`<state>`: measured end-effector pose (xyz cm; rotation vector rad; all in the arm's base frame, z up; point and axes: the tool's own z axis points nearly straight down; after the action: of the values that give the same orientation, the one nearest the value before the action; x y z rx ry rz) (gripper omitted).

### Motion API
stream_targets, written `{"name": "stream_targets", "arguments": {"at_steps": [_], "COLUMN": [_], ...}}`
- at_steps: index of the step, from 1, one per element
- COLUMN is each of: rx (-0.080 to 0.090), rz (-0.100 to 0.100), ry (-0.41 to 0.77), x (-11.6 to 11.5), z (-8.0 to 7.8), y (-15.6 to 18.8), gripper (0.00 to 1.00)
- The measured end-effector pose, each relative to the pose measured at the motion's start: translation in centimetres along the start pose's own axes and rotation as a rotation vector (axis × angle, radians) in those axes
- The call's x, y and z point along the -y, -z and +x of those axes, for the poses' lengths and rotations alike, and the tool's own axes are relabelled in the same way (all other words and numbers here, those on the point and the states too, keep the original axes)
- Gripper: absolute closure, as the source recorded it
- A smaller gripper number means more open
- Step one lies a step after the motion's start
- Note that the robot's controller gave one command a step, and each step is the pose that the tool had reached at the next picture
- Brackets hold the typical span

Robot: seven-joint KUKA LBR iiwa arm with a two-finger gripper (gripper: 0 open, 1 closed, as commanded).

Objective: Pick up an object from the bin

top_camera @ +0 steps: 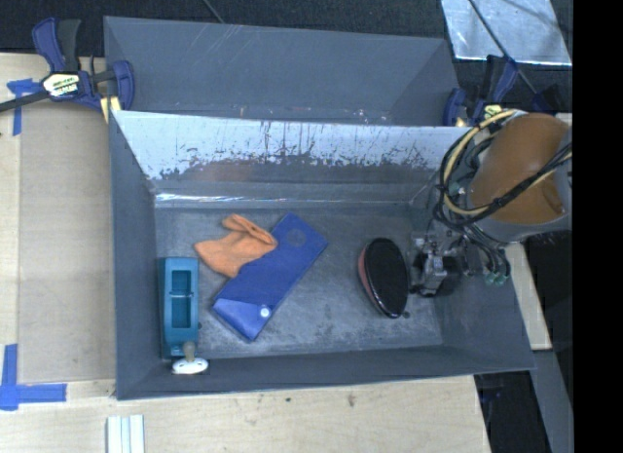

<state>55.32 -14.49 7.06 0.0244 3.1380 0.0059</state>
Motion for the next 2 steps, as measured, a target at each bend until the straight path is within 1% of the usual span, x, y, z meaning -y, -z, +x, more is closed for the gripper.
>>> {"name": "stream_targets", "arguments": {"at_steps": [1,2], "rx": [0.001,-0.001], "rz": [0.000,0.004], "ry": [-0.021,0.007], "x": [0.0,-0.6], "z": [-0.2,1.3], "y": [0.0,11.4], "gripper": [1.00,1.00]}}
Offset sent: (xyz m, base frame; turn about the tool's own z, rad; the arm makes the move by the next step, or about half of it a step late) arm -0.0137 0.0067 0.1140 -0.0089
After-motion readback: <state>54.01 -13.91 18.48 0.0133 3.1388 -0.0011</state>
